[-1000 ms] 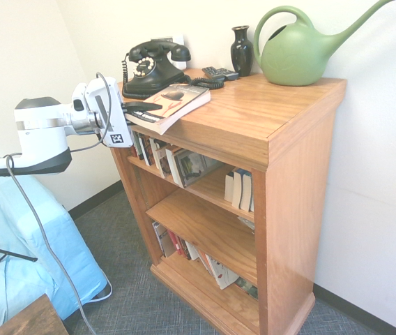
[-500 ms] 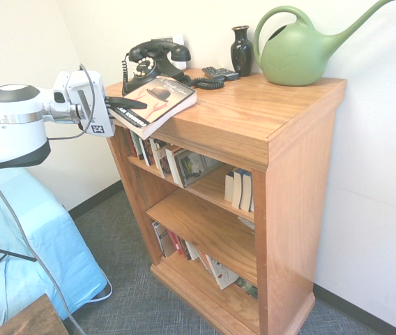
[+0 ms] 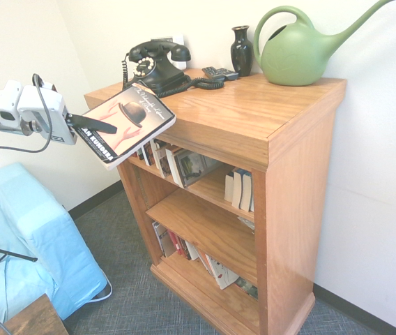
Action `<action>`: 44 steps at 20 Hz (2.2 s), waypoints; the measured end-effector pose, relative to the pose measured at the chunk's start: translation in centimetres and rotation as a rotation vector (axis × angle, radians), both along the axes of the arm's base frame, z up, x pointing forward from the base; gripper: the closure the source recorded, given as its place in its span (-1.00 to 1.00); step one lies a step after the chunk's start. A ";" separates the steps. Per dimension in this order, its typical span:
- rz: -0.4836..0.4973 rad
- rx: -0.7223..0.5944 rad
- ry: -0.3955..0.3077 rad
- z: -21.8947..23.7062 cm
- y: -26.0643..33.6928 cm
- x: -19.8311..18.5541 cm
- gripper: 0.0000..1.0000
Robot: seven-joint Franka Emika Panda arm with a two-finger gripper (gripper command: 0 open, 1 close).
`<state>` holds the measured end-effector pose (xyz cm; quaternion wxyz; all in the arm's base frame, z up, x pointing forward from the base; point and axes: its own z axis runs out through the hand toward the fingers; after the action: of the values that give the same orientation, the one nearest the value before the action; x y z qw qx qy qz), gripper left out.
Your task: Organize the shelf
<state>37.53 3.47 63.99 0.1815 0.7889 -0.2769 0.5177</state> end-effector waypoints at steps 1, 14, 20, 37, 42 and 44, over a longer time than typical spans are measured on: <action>0.003 0.025 0.001 -0.4 -0.1 -0.6 1.00; 0.072 0.219 0.116 -11.7 -2.0 0.3 1.00; 0.089 0.280 0.166 -15.9 -2.4 3.3 1.00; 0.155 0.597 0.146 -20.2 -1.9 13.8 1.00; 0.183 0.603 0.129 -18.7 -1.8 15.9 1.00; 0.185 0.600 0.126 -18.6 -1.9 16.8 1.00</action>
<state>54.32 1.57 45.44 -0.0903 0.8596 -0.3328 0.3772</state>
